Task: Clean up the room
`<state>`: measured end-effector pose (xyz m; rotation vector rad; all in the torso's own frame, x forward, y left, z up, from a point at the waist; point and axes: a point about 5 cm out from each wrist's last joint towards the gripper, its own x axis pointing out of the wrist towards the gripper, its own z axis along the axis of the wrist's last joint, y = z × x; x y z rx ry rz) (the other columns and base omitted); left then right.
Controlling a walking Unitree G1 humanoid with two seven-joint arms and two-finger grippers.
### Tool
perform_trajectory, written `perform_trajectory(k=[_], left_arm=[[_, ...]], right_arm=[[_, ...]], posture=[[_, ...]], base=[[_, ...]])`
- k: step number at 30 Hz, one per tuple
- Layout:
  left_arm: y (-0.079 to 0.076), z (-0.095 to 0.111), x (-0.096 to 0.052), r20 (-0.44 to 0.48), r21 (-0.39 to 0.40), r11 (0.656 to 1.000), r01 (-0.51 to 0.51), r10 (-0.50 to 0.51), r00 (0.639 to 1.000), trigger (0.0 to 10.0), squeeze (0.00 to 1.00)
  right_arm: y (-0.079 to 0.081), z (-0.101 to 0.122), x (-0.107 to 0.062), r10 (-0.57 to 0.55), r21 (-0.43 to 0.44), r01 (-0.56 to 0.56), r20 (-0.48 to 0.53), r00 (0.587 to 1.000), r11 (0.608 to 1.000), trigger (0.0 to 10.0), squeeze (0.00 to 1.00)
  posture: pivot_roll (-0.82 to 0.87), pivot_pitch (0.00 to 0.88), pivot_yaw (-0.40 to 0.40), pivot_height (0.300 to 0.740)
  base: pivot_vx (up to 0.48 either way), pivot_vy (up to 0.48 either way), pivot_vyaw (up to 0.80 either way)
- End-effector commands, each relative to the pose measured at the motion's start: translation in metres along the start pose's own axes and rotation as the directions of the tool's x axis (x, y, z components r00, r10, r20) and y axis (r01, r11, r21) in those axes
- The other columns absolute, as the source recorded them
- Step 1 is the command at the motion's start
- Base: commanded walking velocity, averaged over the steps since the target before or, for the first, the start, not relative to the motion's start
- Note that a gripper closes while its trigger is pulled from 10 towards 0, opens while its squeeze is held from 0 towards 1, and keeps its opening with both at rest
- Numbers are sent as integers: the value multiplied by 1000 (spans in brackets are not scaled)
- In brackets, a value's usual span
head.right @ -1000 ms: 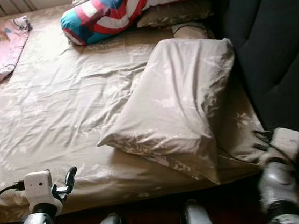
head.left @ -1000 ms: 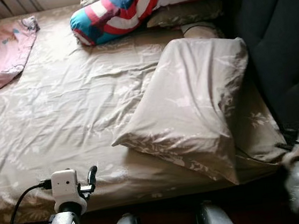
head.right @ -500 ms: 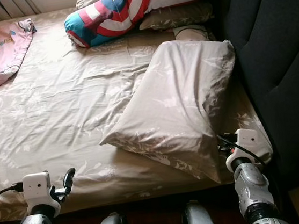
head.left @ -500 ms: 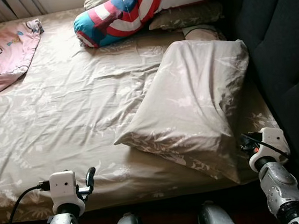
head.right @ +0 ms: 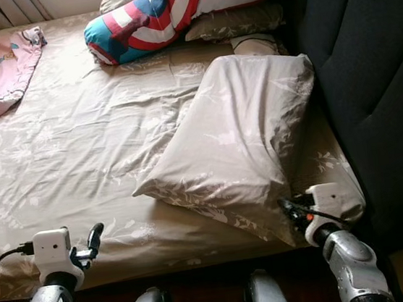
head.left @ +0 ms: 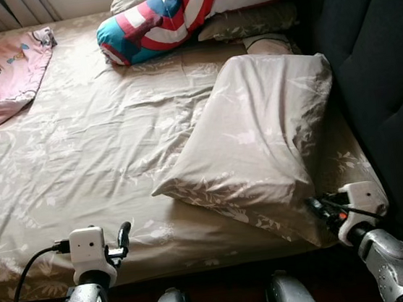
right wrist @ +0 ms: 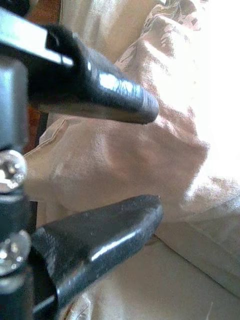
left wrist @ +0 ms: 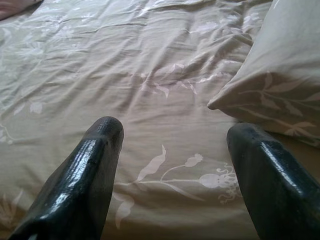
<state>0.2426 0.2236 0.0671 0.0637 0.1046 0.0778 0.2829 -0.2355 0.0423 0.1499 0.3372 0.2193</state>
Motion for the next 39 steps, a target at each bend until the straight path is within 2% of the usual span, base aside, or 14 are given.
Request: perform_trajectory(k=[1, 8, 9, 14, 17, 18, 19, 20, 27, 29, 35, 36, 39], left_arm=[[2, -6, -3, -18, 4, 1000, -11, 11, 1000, 10000, 0], [3, -8, -6, -23, 4, 1000, -16, 16, 1000, 10000, 0], [2, -8, -7, -23, 5, 1000, -12, 12, 1000, 10000, 0], [1, -6, -8, -18, 5, 1000, -9, 9, 1000, 10000, 0], [3, -5, -12, -18, 8, 1000, -7, 7, 1000, 10000, 0], [3, -5, -12, -21, 10, 1000, -7, 7, 1000, 10000, 0], [3, -5, -12, -21, 10, 1000, -7, 7, 1000, 10000, 0], [3, -6, -14, -24, 12, 1000, -8, 8, 1000, 10000, 0], [3, -6, -17, -30, 14, 1000, -7, 8, 1000, 10000, 0], [3, -6, -17, -31, 14, 1000, -6, 7, 999, 10000, 0], [2, -5, -18, -34, 12, 1000, 2, -2, 999, 10000, 0], [2, -5, -19, -35, 13, 1000, 3, -3, 999, 10000, 0], [4, -5, -20, -36, 15, 1000, 5, -4, 999, 10000, 0]], right_arm=[[3, -1, 0, 9, 11, -9, -17, 1000, 1000, 10000, 1000], [18, -8, 16, 3, -23, -5, -76, 997, 1000, 10000, 1000], [24, -9, 24, -16, -11, 15, -84, 996, 1000, 10000, 1000], [38, -7, 39, -36, -36, 33, -97, 995, 999, 10000, 1000], [46, -9, 46, -47, -78, 37, -128, 991, 996, 10000, 1000], [47, -9, 48, -62, -89, 50, -138, 988, 995, 10000, 827], [47, -9, 48, -62, -89, 50, -138, 988, 995, 10000, 827], [49, -7, 53, -92, -105, 77, -148, 985, 991, 10000, 0], [41, 2, 57, -216, -192, 184, -158, 964, 964, 10000, 0], [39, 2, 56, -231, -185, 200, -159, 960, 962, 10000, 0], [33, -17, 49, -279, -163, 246, -223, 934, 955, 10000, 0], [28, -23, 44, -330, -171, 295, -240, 913, 940, 10000, 0], [23, -32, 39, -393, -159, 363, -262, 881, 918, 10000, 0]], posture=[[-11, 187, 45, 647], [-12, 199, 47, 647], [-4, 207, 51, 647], [17, 222, 53, 647], [24, 236, 53, 647], [24, 236, 53, 647], [24, 236, 53, 647], [31, 245, 55, 647], [39, 248, 53, 647], [34, 244, 52, 647], [36, 243, 58, 647], [40, 241, 59, 647], [43, 241, 62, 647]], base=[[0, 0, 0], [0, 0, 0], [0, 0, 0], [0, 0, 0], [0, 0, 0], [0, 0, 0], [0, 0, 0], [0, 0, 0], [0, 0, 0], [0, 0, 0], [0, 0, 0], [0, 0, 0], [0, 0, 0]])
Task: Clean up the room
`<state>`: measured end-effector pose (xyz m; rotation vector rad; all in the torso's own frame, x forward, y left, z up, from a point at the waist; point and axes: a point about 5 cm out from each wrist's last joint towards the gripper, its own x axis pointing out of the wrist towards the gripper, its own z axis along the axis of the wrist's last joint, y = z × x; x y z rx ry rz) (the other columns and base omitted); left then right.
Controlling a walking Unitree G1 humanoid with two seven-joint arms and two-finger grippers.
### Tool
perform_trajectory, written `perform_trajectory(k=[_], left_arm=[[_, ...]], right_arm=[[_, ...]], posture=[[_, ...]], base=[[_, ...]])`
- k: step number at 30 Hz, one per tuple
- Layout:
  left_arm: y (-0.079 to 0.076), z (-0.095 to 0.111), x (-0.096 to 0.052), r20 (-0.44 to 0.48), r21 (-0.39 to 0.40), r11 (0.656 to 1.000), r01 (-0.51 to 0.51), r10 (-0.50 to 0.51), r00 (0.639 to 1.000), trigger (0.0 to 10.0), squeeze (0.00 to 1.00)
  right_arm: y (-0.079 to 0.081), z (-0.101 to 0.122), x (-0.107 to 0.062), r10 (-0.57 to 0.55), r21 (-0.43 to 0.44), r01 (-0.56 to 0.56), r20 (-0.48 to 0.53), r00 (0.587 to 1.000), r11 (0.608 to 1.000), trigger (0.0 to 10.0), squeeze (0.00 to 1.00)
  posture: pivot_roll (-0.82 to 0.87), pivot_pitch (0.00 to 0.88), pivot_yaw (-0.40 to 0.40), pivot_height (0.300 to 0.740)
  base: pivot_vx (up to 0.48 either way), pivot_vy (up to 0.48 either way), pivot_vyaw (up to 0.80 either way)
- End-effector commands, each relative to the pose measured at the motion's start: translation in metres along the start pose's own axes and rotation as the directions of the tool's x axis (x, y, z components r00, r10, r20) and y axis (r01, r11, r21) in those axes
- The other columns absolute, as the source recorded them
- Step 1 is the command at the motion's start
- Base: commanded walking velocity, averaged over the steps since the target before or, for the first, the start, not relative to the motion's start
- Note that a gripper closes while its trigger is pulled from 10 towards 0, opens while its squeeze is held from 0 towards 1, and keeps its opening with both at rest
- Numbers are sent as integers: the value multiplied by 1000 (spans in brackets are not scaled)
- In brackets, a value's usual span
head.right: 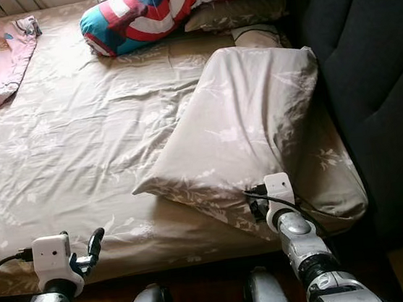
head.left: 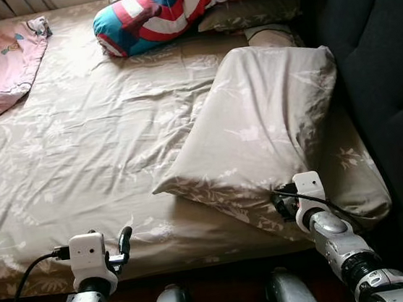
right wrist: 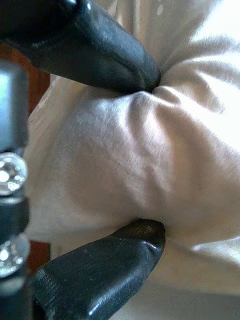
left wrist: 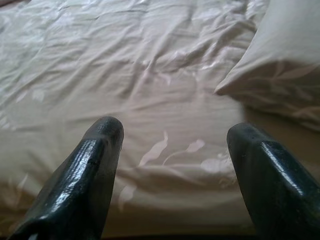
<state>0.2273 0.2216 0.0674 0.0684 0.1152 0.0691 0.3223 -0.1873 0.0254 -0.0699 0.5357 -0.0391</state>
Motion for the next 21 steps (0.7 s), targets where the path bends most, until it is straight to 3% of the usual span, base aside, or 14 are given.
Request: perform_trajectory(k=[1, 8, 11, 12, 14, 15, 16, 17, 21], left_arm=[[5, -4, -6, -27, 11, 1000, -4, 4, 1000, 10000, 0], [6, -2, -16, -39, 27, 1000, 11, -10, 999, 10000, 0], [7, -1, -20, -40, 31, 999, 12, -11, 999, 10000, 0], [7, 0, -20, -40, 32, 999, 12, -10, 999, 10000, 0], [8, 2, -22, -40, 33, 999, 12, -11, 999, 10000, 0], [8, 3, -23, -41, 33, 999, 12, -11, 999, 10000, 0], [7, 3, -24, -44, 34, 999, 12, -11, 999, 10000, 0], [7, 4, -26, -45, 34, 999, 13, -11, 999, 10000, 0], [6, 4, -29, -51, 33, 999, 9, -7, 999, 10000, 0]], right_arm=[[-13, -30, -6, -86, 38, 91, -111, 990, 995, 10000, 0], [0, -43, -8, -36, 134, 55, -144, 989, 989, 10000, 0], [7, -39, -7, 3, 182, 16, -101, 995, 983, 10000, 0], [8, -39, -7, 9, 180, 9, -98, 995, 984, 8706, 0], [9, -40, -7, 10, 166, 7, -105, 994, 986, 4824, 0], [8, -40, -7, 4, 161, 13, -104, 995, 987, 3765, 0], [7, -40, -7, -2, 158, 18, -101, 995, 987, 3765, 0], [6, -38, -7, -8, 156, 22, -90, 996, 987, 0, 0], [3, -29, -5, -12, 158, 17, -33, 999, 987, 0, 0]], posture=[[44, 242, 63, 647], [65, 267, 83, 647], [82, 289, 89, 647], [84, 294, 89, 647], [91, 308, 93, 647], [94, 313, 93, 647], [94, 313, 93, 647], [102, 327, 95, 647], [99, 342, 92, 647]], base=[[0, 0, 0], [0, 0, 0], [0, 0, 0], [0, 0, 0], [0, 0, 0], [0, 0, 0], [0, 0, 0], [0, 0, 0], [0, 0, 0]])
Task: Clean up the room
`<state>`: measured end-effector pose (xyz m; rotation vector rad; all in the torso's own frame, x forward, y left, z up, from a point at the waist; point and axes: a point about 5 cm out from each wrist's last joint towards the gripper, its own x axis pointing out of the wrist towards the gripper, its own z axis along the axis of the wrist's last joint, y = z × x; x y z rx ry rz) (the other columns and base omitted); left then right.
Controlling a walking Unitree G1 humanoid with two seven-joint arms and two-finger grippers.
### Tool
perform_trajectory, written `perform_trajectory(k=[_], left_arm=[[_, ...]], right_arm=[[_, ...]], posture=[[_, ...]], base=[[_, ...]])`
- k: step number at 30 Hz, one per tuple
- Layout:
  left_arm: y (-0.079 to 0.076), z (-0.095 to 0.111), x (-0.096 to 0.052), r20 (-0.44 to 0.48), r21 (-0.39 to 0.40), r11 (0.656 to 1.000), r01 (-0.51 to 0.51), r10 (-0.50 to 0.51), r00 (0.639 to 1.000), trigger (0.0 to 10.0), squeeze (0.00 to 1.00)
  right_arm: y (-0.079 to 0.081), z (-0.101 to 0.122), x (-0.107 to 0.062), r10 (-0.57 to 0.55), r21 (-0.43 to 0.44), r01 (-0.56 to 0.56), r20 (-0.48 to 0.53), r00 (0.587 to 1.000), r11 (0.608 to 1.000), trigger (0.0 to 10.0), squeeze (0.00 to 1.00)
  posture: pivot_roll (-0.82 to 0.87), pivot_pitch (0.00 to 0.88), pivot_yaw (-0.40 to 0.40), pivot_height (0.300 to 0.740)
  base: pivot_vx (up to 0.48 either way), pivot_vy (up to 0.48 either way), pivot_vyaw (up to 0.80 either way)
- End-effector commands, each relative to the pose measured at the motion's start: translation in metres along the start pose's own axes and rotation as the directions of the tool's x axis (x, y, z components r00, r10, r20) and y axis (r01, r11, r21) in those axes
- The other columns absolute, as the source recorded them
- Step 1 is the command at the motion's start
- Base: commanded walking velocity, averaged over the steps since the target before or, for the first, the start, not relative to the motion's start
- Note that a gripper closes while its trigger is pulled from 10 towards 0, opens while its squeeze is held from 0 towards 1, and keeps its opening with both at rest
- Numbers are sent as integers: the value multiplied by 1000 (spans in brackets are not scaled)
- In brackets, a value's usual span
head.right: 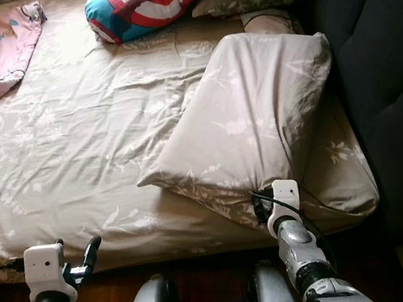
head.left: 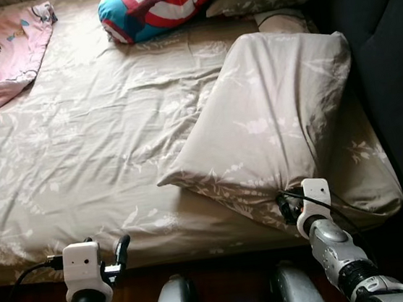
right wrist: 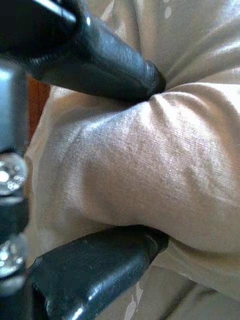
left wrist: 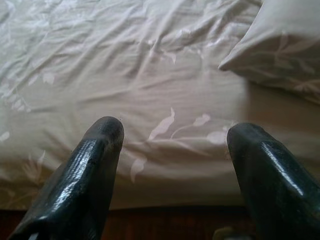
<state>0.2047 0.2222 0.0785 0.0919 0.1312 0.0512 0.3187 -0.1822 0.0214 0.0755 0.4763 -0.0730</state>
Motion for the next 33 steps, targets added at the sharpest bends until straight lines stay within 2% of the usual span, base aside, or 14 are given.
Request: perform_trajectory(k=[1, 3, 4, 6, 7, 8, 9, 13, 21, 22, 23, 24, 33], left_arm=[[3, -5, -6, -37, 7, 1000, -10, 10, 999, 10000, 0], [3, -5, -7, -40, 6, 1000, -12, 12, 999, 10000, 0], [2, -4, -7, -40, 4, 1000, -14, 14, 999, 10000, 0], [2, -3, -7, -40, 2, 1000, -15, 15, 999, 10000, 0], [2, -2, -8, -40, 1, 1000, -14, 14, 999, 10000, 0], [2, -2, -8, -40, 1, 1000, -14, 14, 999, 10000, 0], [2, -2, -9, -41, 2, 1000, -15, 15, 999, 10000, 0], [4, -2, -12, -43, 5, 1000, -18, 19, 999, 10000, 0], [7, 0, -14, -46, 13, 1000, -27, 27, 999, 10000, 0], [7, 0, -14, -45, 14, 1000, -27, 28, 999, 10000, 0], [7, 1, -14, -45, 15, 1000, -28, 28, 999, 10000, 0], [7, 1, -14, -45, 15, 1000, -27, 28, 999, 10000, 0], [5, 1, -12, -47, 15, 1000, -24, 24, 999, 10000, 0]], right_arm=[[-6, -20, -5, -25, 6, 26, -63, 998, 1000, 0, 0], [-7, -11, -3, -36, 1, 36, -9, 999, 999, 196, 0], [-8, -6, -3, -43, 0, 43, 19, 999, 999, 706, 0], [-9, -3, -2, -49, -3, 50, 30, 998, 999, 980, 0], [-10, -1, -2, -57, -6, 58, 42, 997, 998, 3490, 0], [-10, -1, -2, -58, -6, 58, 46, 997, 998, 7843, 0], [-10, 0, -2, -59, -12, 59, 50, 997, 998, 10000, 0], [-11, 0, -2, -72, -18, 73, 60, 996, 997, 10000, 0], [-14, 14, -3, -111, 27, 108, 170, 979, 994, 10000, 0], [-14, 15, -3, -112, 27, 109, 176, 978, 994, 1490, 0], [-14, 16, -3, -113, 23, 110, 183, 977, 994, 0, 0], [-15, 16, -2, -122, -13, 126, 178, 977, 992, 0, 0], [-13, 12, -4, -114, -17, 119, 186, 976, 993, 0, 0]], posture=[[101, 350, 90, 647], [103, 355, 89, 647], [103, 358, 89, 647], [104, 361, 89, 647], [106, 363, 90, 647], [106, 363, 90, 647], [110, 368, 93, 647], [113, 371, 95, 647], [120, 377, 101, 647], [120, 377, 101, 647], [121, 376, 103, 647], [120, 376, 102, 647], [119, 373, 103, 647]], base=[[0, 0, 0], [0, 0, 0], [0, 0, 0], [0, 0, 0], [0, 0, 0], [0, 0, 0], [0, 0, 0], [0, 0, 0], [0, 0, 0], [0, 0, 0], [0, 0, 0], [0, 0, 0], [0, 0, 0]])
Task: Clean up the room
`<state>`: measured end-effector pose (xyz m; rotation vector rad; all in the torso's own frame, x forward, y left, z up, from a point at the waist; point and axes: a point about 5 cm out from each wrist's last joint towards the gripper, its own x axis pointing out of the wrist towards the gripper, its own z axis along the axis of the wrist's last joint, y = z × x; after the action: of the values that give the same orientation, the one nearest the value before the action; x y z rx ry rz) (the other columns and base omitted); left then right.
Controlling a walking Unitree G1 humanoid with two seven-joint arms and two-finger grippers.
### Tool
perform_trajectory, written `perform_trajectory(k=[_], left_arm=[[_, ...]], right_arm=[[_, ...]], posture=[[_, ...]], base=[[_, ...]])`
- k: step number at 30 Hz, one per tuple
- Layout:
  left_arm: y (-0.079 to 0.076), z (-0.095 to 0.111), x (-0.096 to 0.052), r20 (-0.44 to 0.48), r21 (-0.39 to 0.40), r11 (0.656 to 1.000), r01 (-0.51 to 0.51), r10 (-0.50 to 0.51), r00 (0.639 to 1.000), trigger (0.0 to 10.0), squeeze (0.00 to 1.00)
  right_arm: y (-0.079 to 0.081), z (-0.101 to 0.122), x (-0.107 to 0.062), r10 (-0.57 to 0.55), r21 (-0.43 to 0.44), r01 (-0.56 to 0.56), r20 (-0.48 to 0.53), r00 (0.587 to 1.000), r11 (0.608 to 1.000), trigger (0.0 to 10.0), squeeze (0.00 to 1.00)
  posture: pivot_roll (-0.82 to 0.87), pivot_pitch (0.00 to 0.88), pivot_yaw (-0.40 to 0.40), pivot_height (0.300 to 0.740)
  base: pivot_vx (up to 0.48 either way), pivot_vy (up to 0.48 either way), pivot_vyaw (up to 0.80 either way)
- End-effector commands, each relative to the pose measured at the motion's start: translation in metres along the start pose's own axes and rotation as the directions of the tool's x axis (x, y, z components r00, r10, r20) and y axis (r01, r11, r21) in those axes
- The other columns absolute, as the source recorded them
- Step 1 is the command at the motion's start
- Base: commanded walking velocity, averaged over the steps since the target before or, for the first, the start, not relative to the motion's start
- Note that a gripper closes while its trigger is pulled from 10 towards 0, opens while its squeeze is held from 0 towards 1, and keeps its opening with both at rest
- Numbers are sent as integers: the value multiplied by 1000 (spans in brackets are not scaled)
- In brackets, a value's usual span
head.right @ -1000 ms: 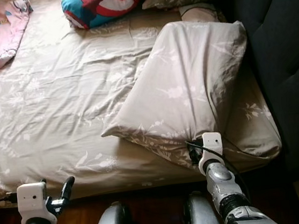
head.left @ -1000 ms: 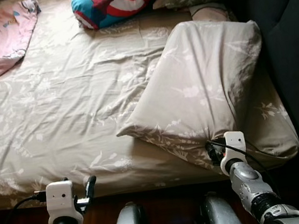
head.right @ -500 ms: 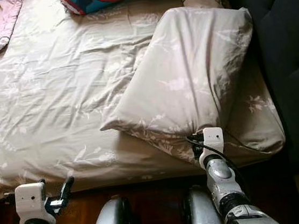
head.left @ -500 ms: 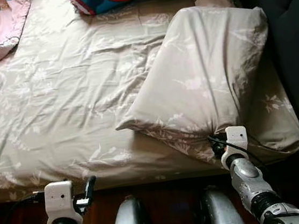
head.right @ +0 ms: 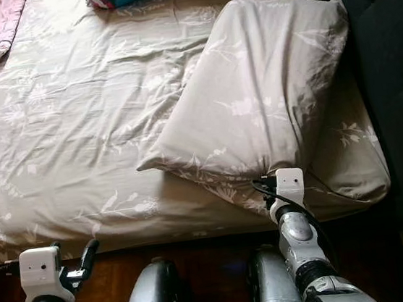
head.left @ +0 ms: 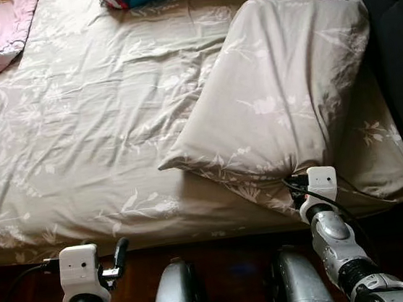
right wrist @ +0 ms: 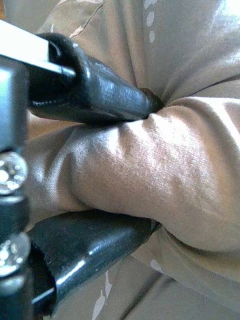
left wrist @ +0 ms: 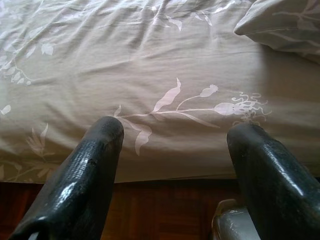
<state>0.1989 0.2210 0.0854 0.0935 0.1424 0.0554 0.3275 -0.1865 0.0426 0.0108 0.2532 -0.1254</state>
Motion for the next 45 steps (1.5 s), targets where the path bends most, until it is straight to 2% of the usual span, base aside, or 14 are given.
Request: perform_trajectory(k=[1, 12, 14, 27, 32, 33, 34, 37, 38, 39, 40, 42, 43, 45], left_arm=[[5, -5, -6, -36, 13, 1000, -20, 20, 999, 10000, 0], [5, -4, -1, -30, 13, 1000, -19, 19, 999, 10000, 0], [5, -4, 0, -29, 13, 1000, -19, 19, 999, 10000, 0], [4, -8, 9, -22, 7, 1000, -29, 29, 999, 10000, 0], [8, -4, 24, 4, 6, 999, -54, 54, 999, 10000, 0], [8, -4, 24, 4, 6, 999, -54, 54, 999, 10000, 0], [11, -4, 29, 10, 7, 998, -59, 59, 998, 10000, 0], [11, -5, 31, 10, 7, 998, -58, 58, 998, 10000, 0], [11, -6, 33, 8, 7, 998, -57, 57, 998, 10000, 0], [11, -6, 33, 8, 7, 998, -57, 57, 998, 10000, 0], [10, -8, 36, 6, 6, 998, -56, 56, 998, 10000, 0], [10, -10, 38, 5, 6, 998, -55, 55, 998, 10000, 0], [8, -10, 41, 9, 4, 999, -50, 50, 999, 10000, 0], [7, -10, 46, 16, 0, 999, -46, 46, 999, 10000, 0]], right_arm=[[-10, -12, -5, -62, 6, 62, -43, 997, 998, 0, 0], [-4, -22, -10, -57, 9, 58, -57, 997, 998, 0, 0], [-4, -24, -11, -51, 39, 55, -77, 996, 998, 0, 0], [-11, -32, -14, -92, 26, 96, -108, 990, 995, 0, 0], [-33, -27, -13, -178, -13, 177, -93, 980, 984, 0, 0], [-33, -27, -13, -178, -13, 177, -93, 980, 984, 0, 0], [-47, -23, -13, -232, -21, 231, -76, 970, 973, 0, 0], [-64, -20, -16, -295, -12, 295, -67, 953, 955, 0, 0], [-76, -19, -18, -339, -1, 340, -68, 938, 940, 0, 0], [-76, -19, -18, -339, -1, 340, -68, 938, 940, 0, 0], [-87, -20, -20, -375, -4, 376, -75, 924, 927, 0, 0], [-92, -20, -22, -394, -2, 395, -79, 916, 919, 0, 0], [-106, -18, -26, -436, 11, 438, -64, 898, 899, 0, 0], [-119, -15, -30, -476, 5, 477, -44, 878, 879, 0, 0]], posture=[[119, 373, 103, 647], [114, 356, 103, 647], [114, 356, 103, 647], [92, 310, 79, 647], [66, 267, 68, 647], [66, 267, 68, 647], [53, 244, 69, 647], [45, 235, 70, 647], [24, 211, 73, 647], [24, 211, 73, 647], [13, 200, 73, 647], [3, 189, 74, 647], [-6, 182, 74, 647], [-23, 167, 76, 647]], base=[[0, 0, 0], [0, 0, 0], [0, 0, 0], [0, 0, 0], [0, 0, 0], [0, 0, 0], [0, 0, 0], [0, 0, 0], [0, 0, 0], [0, 0, 0], [0, 0, 0], [0, 0, 0], [0, 0, 0], [0, 0, 0]])
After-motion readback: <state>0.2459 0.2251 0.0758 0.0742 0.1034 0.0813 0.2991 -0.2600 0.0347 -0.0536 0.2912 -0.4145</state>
